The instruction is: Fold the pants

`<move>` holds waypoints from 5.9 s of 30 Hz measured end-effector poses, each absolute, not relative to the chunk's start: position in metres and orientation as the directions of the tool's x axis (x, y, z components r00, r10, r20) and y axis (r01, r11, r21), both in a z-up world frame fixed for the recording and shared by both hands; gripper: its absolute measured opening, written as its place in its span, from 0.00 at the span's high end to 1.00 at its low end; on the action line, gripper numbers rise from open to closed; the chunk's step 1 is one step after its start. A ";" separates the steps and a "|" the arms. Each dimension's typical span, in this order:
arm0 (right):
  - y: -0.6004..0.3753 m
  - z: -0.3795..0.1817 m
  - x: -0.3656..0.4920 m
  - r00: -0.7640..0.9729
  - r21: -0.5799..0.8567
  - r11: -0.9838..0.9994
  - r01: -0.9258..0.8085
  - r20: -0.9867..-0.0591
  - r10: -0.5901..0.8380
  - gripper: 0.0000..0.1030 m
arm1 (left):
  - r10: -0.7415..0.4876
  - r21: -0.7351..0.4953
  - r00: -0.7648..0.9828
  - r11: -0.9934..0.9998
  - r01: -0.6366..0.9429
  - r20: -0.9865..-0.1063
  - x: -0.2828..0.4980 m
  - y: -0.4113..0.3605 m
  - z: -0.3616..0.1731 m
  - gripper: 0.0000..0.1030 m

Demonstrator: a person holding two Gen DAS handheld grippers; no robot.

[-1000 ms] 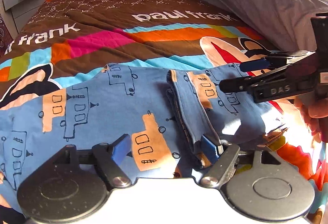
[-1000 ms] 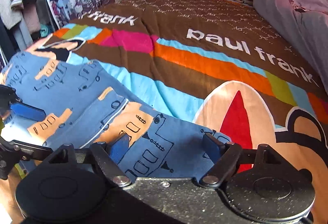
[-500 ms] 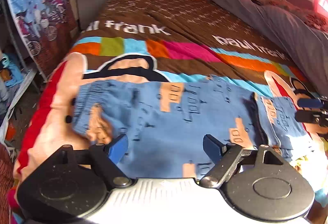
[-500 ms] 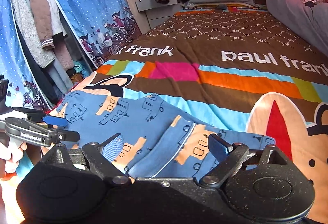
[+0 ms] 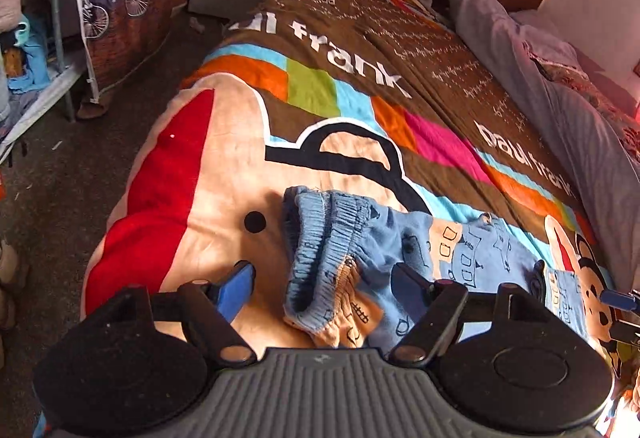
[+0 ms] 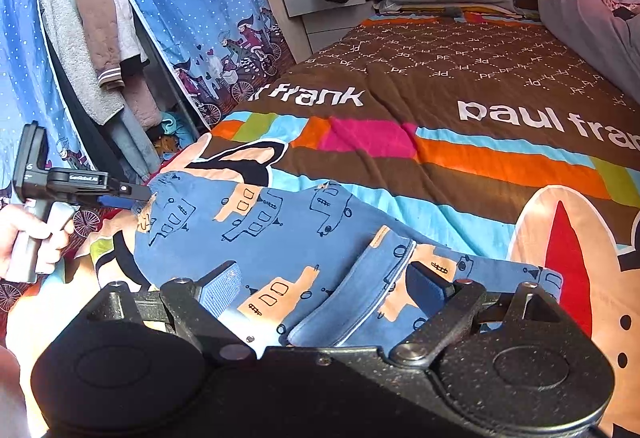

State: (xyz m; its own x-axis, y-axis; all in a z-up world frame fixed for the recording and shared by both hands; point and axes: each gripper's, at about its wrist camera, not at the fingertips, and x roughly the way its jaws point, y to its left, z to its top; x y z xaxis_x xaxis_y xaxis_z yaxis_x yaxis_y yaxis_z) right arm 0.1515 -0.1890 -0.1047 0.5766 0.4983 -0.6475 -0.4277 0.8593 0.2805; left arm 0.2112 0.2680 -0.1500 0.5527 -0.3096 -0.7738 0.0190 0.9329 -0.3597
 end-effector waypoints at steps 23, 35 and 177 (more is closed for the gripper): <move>-0.070 -0.129 0.198 0.359 0.363 0.649 -0.668 -0.607 0.709 0.13 | -0.619 -0.656 0.442 0.750 0.088 -0.649 0.257 0.296 -0.191 0.53; -0.020 -0.110 0.243 0.232 0.196 0.433 -0.880 -0.619 0.751 0.21 | -0.385 -0.228 0.552 0.915 0.332 -0.740 0.221 0.236 -0.140 0.80; -0.360 -0.140 0.134 0.528 0.173 0.923 -0.343 -0.778 0.342 0.33 | -0.675 -0.498 0.291 0.714 0.492 -0.678 0.175 -0.096 -0.102 0.23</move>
State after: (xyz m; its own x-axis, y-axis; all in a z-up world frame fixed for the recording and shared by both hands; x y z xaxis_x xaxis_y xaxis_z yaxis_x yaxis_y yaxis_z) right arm 0.1335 -0.3602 -0.1400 0.5276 0.3417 -0.7777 -0.3426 0.9234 0.1732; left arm 0.1751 -0.0965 -0.1023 0.2912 -0.6746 -0.6783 0.4922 0.7136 -0.4984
